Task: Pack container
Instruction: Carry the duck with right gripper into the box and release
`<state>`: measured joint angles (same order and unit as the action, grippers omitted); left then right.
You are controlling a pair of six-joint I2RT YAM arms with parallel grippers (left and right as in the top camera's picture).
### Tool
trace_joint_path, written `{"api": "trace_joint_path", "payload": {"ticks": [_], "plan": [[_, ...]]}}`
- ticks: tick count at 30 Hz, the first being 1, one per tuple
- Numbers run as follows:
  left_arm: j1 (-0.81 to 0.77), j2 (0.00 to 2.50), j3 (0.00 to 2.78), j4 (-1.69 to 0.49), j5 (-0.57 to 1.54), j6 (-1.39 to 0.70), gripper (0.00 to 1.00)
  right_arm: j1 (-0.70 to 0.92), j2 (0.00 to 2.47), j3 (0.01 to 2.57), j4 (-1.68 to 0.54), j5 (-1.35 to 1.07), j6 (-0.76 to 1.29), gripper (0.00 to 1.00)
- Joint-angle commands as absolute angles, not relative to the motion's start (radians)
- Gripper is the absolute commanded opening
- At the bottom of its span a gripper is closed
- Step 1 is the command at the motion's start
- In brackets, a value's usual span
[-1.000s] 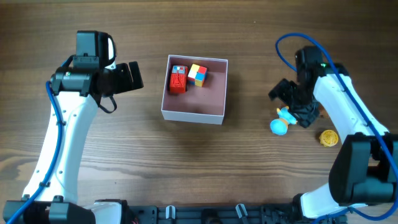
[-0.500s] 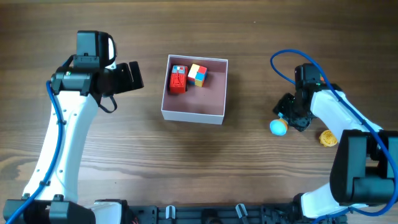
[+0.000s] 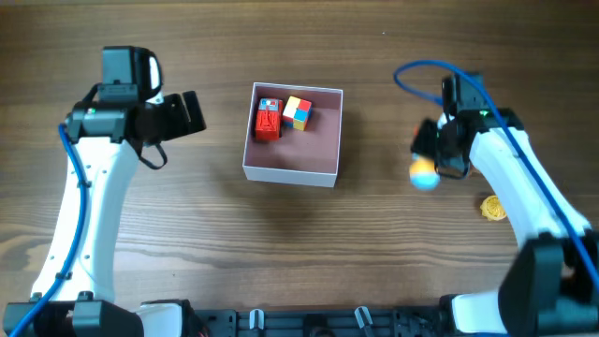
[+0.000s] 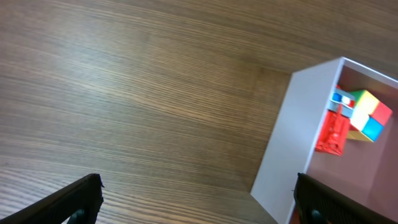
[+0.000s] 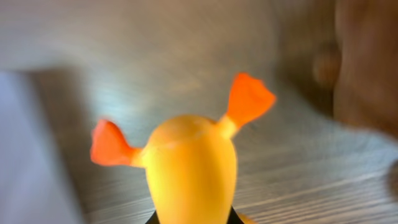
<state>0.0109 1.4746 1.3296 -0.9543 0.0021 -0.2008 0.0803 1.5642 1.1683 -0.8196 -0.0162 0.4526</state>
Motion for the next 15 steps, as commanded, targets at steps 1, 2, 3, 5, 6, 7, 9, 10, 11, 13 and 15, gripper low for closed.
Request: {"api": "trace_joint_path", "payload": {"ticks": [1,2,3,5,6,7,9,10,11,13,15], "plan": [[0.022,1.47,1.327,-0.962,0.009,-0.214,1.0,0.24,1.435,1.42,-0.83,0.027,0.39,0.04],[0.022,1.47,1.327,-0.962,0.012,-0.214,1.0,0.331,1.433,1.501,-0.83,0.08,0.393,0.04],[0.022,1.47,1.327,-0.962,0.011,-0.214,1.0,0.39,1.442,1.536,-0.822,0.116,0.396,0.04],[0.022,1.47,1.327,-0.962,0.012,-0.214,1.0,0.505,1.475,1.553,-0.768,0.17,0.422,0.04],[0.022,1.47,1.327,-0.962,0.012,-0.214,1.0,0.527,1.499,1.553,-0.755,0.169,0.431,0.04],[0.022,1.47,1.327,-0.963,0.012,-0.214,1.0,0.551,1.57,1.553,-0.739,0.158,0.472,0.04],[0.022,1.47,1.327,-0.963,0.012,-0.214,1.0,0.553,1.667,1.553,-0.711,0.103,0.474,0.04],[0.022,1.47,1.327,-0.963,0.012,-0.214,1.0,0.553,1.732,1.553,-0.687,0.084,0.476,0.05],[0.022,1.47,1.327,-0.963,0.012,-0.214,1.0,0.553,1.786,1.553,-0.667,0.074,0.482,0.04],[0.022,1.47,1.327,-0.963,0.012,-0.214,1.0,0.552,1.875,1.553,-0.646,0.065,0.514,0.04],[0.022,1.47,1.327,-0.963,0.012,-0.214,1.0,0.55,1.92,1.553,-0.647,0.066,0.551,0.04]]}}
